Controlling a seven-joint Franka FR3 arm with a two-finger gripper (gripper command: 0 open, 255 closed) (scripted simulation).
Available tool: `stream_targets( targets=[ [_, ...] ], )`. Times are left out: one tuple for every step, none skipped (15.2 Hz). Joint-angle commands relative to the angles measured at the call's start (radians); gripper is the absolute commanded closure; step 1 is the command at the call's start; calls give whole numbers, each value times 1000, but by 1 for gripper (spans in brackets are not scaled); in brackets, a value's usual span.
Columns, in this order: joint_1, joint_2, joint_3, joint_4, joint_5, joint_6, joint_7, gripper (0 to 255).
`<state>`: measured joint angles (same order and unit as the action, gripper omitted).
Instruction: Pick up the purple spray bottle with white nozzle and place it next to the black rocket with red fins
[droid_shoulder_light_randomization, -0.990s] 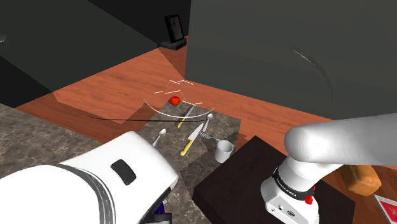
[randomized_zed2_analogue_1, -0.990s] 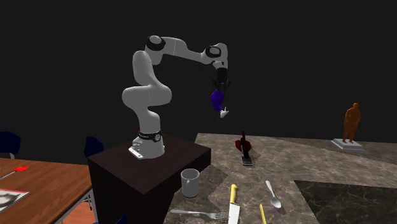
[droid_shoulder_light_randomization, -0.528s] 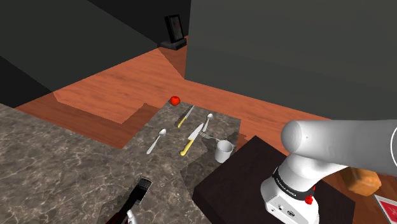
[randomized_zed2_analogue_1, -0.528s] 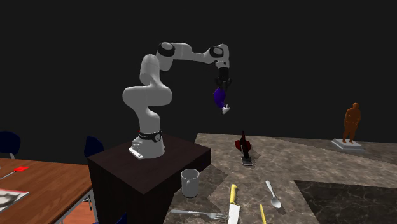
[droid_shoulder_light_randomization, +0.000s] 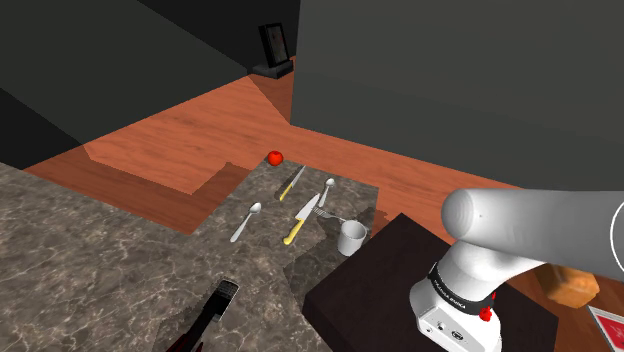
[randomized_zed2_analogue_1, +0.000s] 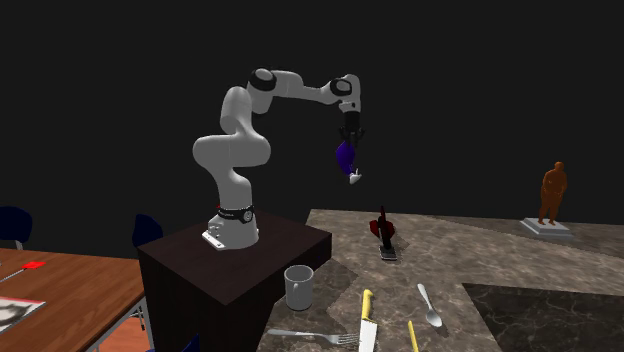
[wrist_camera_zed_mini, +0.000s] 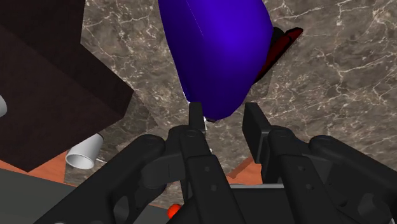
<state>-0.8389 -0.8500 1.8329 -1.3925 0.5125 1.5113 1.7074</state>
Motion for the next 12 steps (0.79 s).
stream_targets(
  targets=[
    [1,-29,18,-23,2,22,-2,255],
    [4,-34,21,-33,6,33,-2,255],
    [6,-38,23,-42,10,43,-3,255],
    [7,-43,26,-51,14,53,-3,255],
    [7,-42,35,-61,13,65,-1,255],
    [8,-46,39,-69,16,75,-1,255],
    [9,-49,45,-77,18,86,0,255],
    [9,-51,51,-85,20,97,1,255],
    [9,-56,55,-93,24,107,1,255],
    [9,-58,62,-100,25,118,3,255],
    [9,-62,67,-107,29,127,3,255],
    [9,-67,71,-114,33,137,2,255]
  ],
)
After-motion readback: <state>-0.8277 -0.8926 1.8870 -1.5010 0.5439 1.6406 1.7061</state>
